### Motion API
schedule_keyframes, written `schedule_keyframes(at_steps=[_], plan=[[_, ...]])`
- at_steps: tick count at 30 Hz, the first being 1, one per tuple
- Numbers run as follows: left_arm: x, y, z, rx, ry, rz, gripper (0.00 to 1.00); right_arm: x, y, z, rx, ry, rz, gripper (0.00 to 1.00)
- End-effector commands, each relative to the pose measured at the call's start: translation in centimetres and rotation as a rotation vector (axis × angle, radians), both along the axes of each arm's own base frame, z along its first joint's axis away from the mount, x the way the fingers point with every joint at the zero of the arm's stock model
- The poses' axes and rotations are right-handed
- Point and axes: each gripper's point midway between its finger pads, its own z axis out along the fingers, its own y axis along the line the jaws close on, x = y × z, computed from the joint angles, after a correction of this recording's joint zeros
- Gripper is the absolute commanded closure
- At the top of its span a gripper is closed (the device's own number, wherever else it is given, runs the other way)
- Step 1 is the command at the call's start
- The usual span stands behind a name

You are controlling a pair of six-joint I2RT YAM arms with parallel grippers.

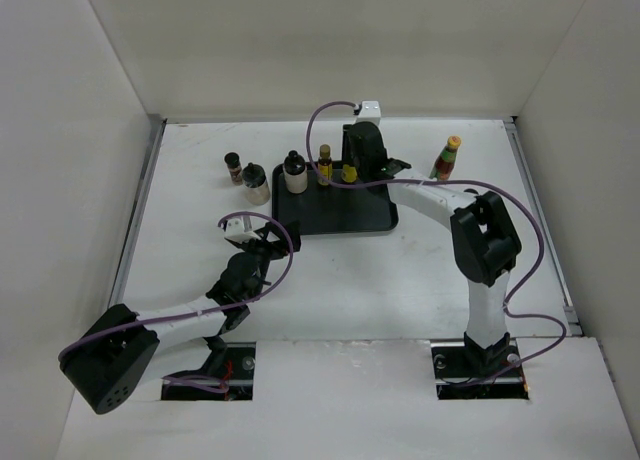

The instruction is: Organize the condiment bottles

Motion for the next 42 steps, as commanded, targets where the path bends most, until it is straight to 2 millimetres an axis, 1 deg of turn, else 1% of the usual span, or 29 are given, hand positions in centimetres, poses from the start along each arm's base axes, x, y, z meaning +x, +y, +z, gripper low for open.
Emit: schedule_keyframes(at_steps=[1,4,6,8,10,13,16,17,18,20,21,22,24,25,27,29,32,36,38,41,42], plan=[[0.3,-0.8,2.3,-0.063,-0.061,-0.017,0.05,0.9,1.3,3.9,0.103,-0.118,0.0,0.55],[0.2,-0.7,2.5,-0.067,-0.066,-0.017,0.05,0.7,1.6,3.3,0.097,-0.107,0.005,0.49],[0.1,-0.6,2.7,-0.072,-0.071,-0.017,0.05,0.6,1.6,3.2,0.096,-0.103,0.008,0.49],[0.0,-0.6,2.7,-0.073,-0.072,-0.018,0.05,0.5,1.7,3.3,0.098,-0.102,0.011,0.48],[0.0,-0.7,2.6,-0.07,-0.069,-0.021,0.05,0.2,1.6,3.9,0.101,-0.109,0.011,0.44],[0.0,-0.9,2.5,-0.068,-0.066,-0.024,0.05,-0.6,1.1,6.2,0.121,-0.142,0.007,0.31],[0.0,-0.8,2.6,-0.07,-0.069,-0.025,0.05,-2.2,-0.3,9.7,0.152,-0.186,0.003,0.24],[-0.1,-0.8,2.6,-0.071,-0.07,-0.025,0.05,-2.7,-1.2,10.8,0.159,-0.198,-0.006,0.22],[-0.1,-0.8,2.7,-0.072,-0.071,-0.025,0.05,-3.0,-2.8,11.6,0.163,-0.21,-0.029,0.21],[-0.1,-0.9,2.8,-0.073,-0.072,-0.028,0.05,-3.3,-6.7,12.5,0.156,-0.221,-0.095,0.18],[-0.2,-0.9,2.8,-0.073,-0.072,-0.029,0.05,-3.4,-9.0,12.6,0.15,-0.222,-0.141,0.17],[-0.2,-0.9,2.8,-0.073,-0.072,-0.029,0.05,-3.6,-10.9,12.6,0.142,-0.222,-0.18,0.16],[-0.2,-1.1,2.8,-0.073,-0.072,-0.034,0.05,-4.0,-16.1,12.0,0.099,-0.207,-0.294,0.12],[-0.2,-1.1,2.7,-0.072,-0.071,-0.035,0.05,-4.2,-17.7,11.7,0.085,-0.198,-0.332,0.12],[-0.2,-1.2,2.7,-0.071,-0.07,-0.037,0.05,-4.5,-21.1,10.4,0.041,-0.157,-0.404,0.1],[-0.2,-1.3,2.7,-0.07,-0.07,-0.038,0.05,-4.5,-23.2,8.8,-0.002,-0.108,-0.447,0.08],[-0.2,-1.3,2.6,-0.069,-0.069,-0.038,0.05,-4.1,-24.6,6.4,-0.037,-0.045,-0.474,0.06],[-0.2,-1.3,2.7,-0.071,-0.071,-0.038,0.05,-3.0,-25.5,4.7,-0.039,-0.014,-0.484,0.08],[-0.2,-1.3,2.7,-0.071,-0.071,-0.038,0.04,-2.3,-26.0,4.1,-0.041,0.0,-0.485,0.15],[-0.2,-1.3,2.5,-0.067,-0.066,-0.038,0.04,-1.7,-26.2,3.4,-0.046,0.016,-0.48,0.25],[-0.2,-1.3,2.5,-0.066,-0.065,-0.038,0.04,-1.5,-26.3,3.2,-0.052,0.021,-0.482,0.31]])
